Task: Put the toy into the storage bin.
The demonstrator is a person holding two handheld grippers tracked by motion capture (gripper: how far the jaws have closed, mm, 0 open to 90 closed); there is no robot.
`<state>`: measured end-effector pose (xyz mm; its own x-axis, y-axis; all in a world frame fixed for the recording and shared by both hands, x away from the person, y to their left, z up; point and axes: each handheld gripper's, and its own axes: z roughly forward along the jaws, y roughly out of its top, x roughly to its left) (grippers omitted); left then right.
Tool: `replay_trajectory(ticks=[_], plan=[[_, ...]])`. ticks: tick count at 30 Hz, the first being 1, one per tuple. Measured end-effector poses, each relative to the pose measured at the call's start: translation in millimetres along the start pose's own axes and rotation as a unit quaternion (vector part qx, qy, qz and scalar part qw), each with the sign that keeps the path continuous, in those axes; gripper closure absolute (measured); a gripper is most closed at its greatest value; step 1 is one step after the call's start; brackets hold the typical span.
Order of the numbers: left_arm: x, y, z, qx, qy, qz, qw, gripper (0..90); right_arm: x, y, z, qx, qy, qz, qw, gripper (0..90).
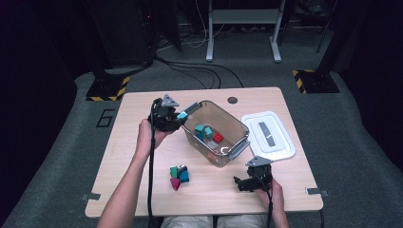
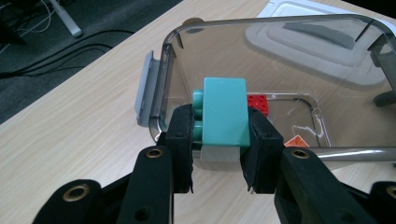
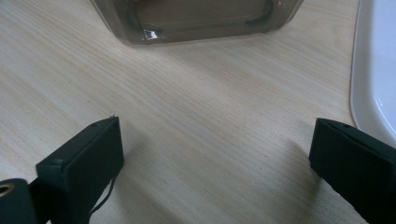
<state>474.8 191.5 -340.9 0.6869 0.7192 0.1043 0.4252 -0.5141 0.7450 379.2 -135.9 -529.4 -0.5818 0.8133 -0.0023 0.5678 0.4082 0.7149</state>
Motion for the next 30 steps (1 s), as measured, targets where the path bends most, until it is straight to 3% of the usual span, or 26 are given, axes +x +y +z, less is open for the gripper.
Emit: replay_trajectory(ticks=[11,18,30], plan=[[-3.2,15.1,19.1,0.021,-0.002,0.011,0.9997,66.9,0.0,0.0,0.0,0.0,0.0,0.0,1.0,2.4],[-3.0,18.7,31.9,0.031,-0.009,0.008,0.9994,66.9,0.2,0.0,0.0,0.0,0.0,0.001,1.0,2.5],[-7.5,24.1,72.7,0.08,-0.02,0.01,0.9965,66.7,0.2,-0.1,-0.1,0.0,0.0,0.002,1.0,2.5]])
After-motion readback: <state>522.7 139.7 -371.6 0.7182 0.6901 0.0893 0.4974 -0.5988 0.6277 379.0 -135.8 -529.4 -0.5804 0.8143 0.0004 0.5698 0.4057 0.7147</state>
